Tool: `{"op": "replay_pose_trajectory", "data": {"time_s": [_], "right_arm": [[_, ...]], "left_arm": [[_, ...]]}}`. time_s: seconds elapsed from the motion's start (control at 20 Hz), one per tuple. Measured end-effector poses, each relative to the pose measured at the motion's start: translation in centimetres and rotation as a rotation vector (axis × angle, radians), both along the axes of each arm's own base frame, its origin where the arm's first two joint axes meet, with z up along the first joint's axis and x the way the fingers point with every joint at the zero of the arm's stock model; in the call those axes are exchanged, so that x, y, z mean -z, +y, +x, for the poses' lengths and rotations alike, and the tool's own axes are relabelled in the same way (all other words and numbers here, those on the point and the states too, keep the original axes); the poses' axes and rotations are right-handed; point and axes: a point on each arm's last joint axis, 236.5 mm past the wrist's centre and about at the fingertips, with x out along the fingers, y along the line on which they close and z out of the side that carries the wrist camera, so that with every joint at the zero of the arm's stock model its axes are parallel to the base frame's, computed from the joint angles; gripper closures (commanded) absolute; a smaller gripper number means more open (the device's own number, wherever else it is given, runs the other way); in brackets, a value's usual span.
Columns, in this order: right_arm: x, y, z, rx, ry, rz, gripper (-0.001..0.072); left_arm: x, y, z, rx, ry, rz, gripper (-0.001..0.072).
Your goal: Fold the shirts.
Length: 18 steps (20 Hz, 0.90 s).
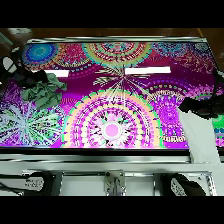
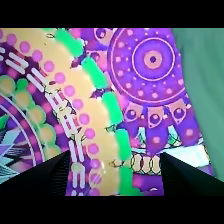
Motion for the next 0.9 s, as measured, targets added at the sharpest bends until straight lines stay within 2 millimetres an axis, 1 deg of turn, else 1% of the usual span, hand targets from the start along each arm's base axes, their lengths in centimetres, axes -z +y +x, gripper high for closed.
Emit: {"op": "replay_pose_trajectory", "data": {"time_s": [0.1, 0.15, 0.25, 0.35, 0.45, 0.5, 0.55, 0.6, 0.65, 0.75, 0.8, 0.85, 0.9], "right_arm": [[-0.1, 0.0, 0.1, -0.001, -0.006, -0.001, 0.003], [-0.1, 0.0, 0.1, -0.003, -0.007, 0.0, 0.0031], [-0.1, 0.2, 0.2, -0.004, -0.012, 0.006, 0.0031], [-0.2, 0.5, 0.4, -0.005, -0.018, 0.023, 0.0031], [-0.3, 0.9, 0.4, -0.007, -0.021, 0.039, 0.003], [-0.3, 1.1, 0.5, -0.007, -0.023, 0.046, 0.0031], [-0.4, 1.3, 0.5, -0.008, -0.025, 0.056, 0.0031], [-0.5, 1.6, 0.6, -0.01, -0.028, 0.072, 0.0031], [-0.6, 2.1, 0.7, -0.012, -0.033, 0.093, 0.0031], [-0.9, 3.0, 0.8, -0.017, -0.042, 0.135, 0.0031], [-0.9, 3.3, 0.9, -0.019, -0.043, 0.148, 0.0031], [-1.0, 3.6, 0.8, -0.022, -0.04, 0.159, 0.0031], [-1.0, 3.8, 0.8, -0.025, -0.04, 0.166, 0.0031]], "left_arm": [[2.3, 3.5, 1.4, -0.086, 0.031, -0.012, -0.0001], [3.8, 4.7, 1.8, -0.118, 0.052, -0.023, 0.0], [6.7, 6.1, 2.6, -0.156, 0.082, -0.041, -0.0001], [9.0, 6.6, 3.5, -0.177, 0.09, -0.065, 0.0], [11.0, 6.6, 4.2, -0.191, 0.089, -0.097, 0.0006], [11.8, 6.5, 4.5, -0.196, 0.09, -0.113, 0.0116], [12.5, 6.3, 4.6, -0.204, 0.098, -0.13, 0.041], [13.1, 6.1, 4.6, -0.208, 0.106, -0.146, 0.0618], [13.6, 5.8, 4.4, -0.21, 0.121, -0.161, 0.0666], [13.6, 5.0, 4.1, -0.181, 0.14, -0.188, 0.0666], [12.9, 4.4, 4.0, -0.155, 0.14, -0.202, 0.0666], [11.5, 3.7, 4.1, -0.125, 0.121, -0.21, 0.0666], [9.2, 2.8, 4.5, -0.087, 0.083, -0.211, 0.0667]]}}
